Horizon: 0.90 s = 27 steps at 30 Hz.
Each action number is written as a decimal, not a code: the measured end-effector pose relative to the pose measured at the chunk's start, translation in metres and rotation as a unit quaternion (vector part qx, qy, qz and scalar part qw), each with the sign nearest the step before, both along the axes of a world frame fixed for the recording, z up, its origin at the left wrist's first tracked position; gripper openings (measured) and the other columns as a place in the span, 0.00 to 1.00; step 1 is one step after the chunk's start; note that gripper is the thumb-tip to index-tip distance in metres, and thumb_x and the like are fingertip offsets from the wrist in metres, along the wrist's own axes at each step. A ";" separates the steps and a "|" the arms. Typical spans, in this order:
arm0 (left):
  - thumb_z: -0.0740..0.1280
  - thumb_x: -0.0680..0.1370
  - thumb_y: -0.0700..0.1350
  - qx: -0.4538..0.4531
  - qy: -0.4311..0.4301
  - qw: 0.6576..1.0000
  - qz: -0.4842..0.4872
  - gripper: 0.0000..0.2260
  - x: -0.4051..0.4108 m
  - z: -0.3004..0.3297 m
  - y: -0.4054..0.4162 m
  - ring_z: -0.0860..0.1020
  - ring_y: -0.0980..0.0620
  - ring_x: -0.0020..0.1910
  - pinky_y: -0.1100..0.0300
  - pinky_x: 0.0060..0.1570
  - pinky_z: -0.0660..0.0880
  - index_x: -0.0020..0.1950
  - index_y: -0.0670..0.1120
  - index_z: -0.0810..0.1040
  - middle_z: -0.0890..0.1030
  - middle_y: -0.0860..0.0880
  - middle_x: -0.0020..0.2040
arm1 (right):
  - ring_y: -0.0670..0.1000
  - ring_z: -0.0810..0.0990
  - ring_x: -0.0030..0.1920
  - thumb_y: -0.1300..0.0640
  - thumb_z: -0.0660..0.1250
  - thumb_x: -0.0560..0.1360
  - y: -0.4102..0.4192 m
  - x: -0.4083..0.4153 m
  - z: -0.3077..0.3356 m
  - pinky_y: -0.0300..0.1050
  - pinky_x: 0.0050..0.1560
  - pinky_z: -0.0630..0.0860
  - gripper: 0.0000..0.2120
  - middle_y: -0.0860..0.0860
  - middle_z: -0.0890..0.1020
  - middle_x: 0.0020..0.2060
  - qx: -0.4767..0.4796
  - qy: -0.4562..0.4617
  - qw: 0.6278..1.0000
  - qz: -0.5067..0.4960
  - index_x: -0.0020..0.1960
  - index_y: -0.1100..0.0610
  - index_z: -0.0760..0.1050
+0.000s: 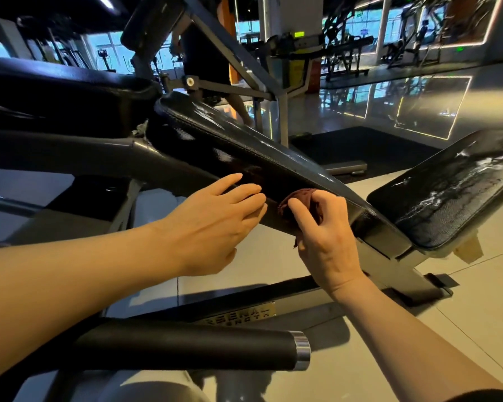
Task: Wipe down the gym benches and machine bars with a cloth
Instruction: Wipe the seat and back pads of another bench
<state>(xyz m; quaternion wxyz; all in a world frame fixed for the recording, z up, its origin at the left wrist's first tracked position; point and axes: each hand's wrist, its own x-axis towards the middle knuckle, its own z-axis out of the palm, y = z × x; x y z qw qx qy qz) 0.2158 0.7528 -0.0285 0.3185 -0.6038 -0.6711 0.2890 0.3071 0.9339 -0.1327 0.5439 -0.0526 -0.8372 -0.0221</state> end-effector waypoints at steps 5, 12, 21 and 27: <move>0.64 0.76 0.57 0.004 -0.037 0.999 0.005 0.34 0.002 -0.001 0.001 0.54 0.43 0.77 0.46 0.73 0.39 0.77 0.44 0.58 0.59 0.43 0.77 | 0.60 0.69 0.56 0.66 0.69 0.71 -0.013 -0.009 0.008 0.47 0.47 0.77 0.23 0.60 0.67 0.60 0.037 -0.009 0.999 0.024 0.64 0.59 0.68; 0.70 0.71 0.58 -0.023 -0.012 1.000 0.009 0.36 0.004 0.002 0.000 0.62 0.43 0.74 0.44 0.73 0.50 0.74 0.42 0.65 0.67 0.42 0.74 | 0.60 0.70 0.52 0.66 0.77 0.64 0.024 0.013 -0.009 0.48 0.40 0.77 0.21 0.62 0.74 0.53 -0.033 -0.064 0.996 -0.057 0.56 0.63 0.76; 0.55 0.81 0.52 -0.101 -0.015 0.993 0.065 0.31 0.020 -0.003 0.024 0.39 0.43 0.77 0.45 0.72 0.33 0.77 0.43 0.42 0.41 0.43 0.79 | 0.59 0.71 0.52 0.65 0.74 0.67 0.018 0.010 -0.002 0.44 0.40 0.75 0.23 0.60 0.71 0.56 -0.003 -0.046 0.998 -0.031 0.59 0.61 0.73; 0.53 0.82 0.51 -0.119 -0.035 0.990 0.064 0.31 0.028 -0.018 0.033 0.36 0.44 0.77 0.46 0.68 0.28 0.78 0.43 0.40 0.38 0.43 0.79 | 0.59 0.72 0.51 0.67 0.77 0.63 0.046 0.033 -0.026 0.46 0.39 0.77 0.25 0.62 0.73 0.52 -0.065 -0.082 0.991 -0.083 0.57 0.61 0.73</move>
